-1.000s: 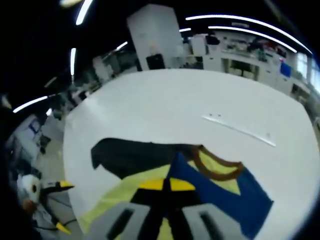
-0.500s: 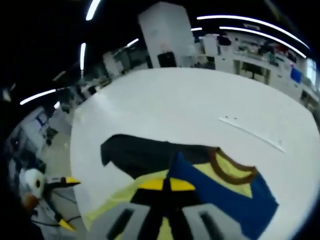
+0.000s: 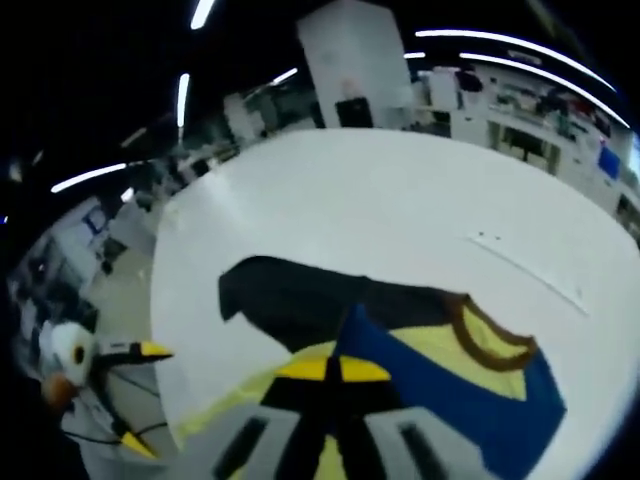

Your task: Fold the garment on the visible template until the final outline fits inside the template.

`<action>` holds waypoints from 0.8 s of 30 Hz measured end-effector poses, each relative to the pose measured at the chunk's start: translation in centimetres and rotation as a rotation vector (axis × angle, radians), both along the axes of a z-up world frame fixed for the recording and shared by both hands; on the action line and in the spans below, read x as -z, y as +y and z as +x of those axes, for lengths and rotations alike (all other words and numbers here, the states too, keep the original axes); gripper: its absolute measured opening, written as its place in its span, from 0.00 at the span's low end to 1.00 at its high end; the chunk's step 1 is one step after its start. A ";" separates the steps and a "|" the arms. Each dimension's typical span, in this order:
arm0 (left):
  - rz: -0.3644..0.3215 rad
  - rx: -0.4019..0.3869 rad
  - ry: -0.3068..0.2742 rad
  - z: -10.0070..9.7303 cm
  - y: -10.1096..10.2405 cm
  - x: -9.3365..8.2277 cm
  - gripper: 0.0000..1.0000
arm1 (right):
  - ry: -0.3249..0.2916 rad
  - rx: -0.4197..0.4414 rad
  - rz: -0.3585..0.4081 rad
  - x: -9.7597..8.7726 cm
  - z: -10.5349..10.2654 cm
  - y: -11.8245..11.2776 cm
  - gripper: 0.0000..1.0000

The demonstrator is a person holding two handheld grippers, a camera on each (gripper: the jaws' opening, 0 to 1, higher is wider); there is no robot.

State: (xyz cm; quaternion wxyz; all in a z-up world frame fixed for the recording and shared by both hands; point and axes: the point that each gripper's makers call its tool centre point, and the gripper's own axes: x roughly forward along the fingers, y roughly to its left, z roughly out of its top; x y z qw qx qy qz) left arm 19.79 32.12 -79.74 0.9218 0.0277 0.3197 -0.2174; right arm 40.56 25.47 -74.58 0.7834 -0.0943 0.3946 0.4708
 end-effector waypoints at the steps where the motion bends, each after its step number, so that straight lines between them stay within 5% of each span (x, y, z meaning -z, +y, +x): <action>1: 0.000 0.002 -0.001 0.0 0.0 0.0 0.92 | -0.001 0.001 -0.006 0.2 0.0 0.0 0.00; 16: -0.008 0.008 -0.013 0.0 0.3 -0.1 0.92 | 0.034 0.039 -0.024 4.1 -1.0 1.0 0.00; 24: -0.011 0.007 -0.020 -0.1 -0.3 -0.5 0.93 | 0.130 0.068 0.031 5.6 -2.1 2.3 0.00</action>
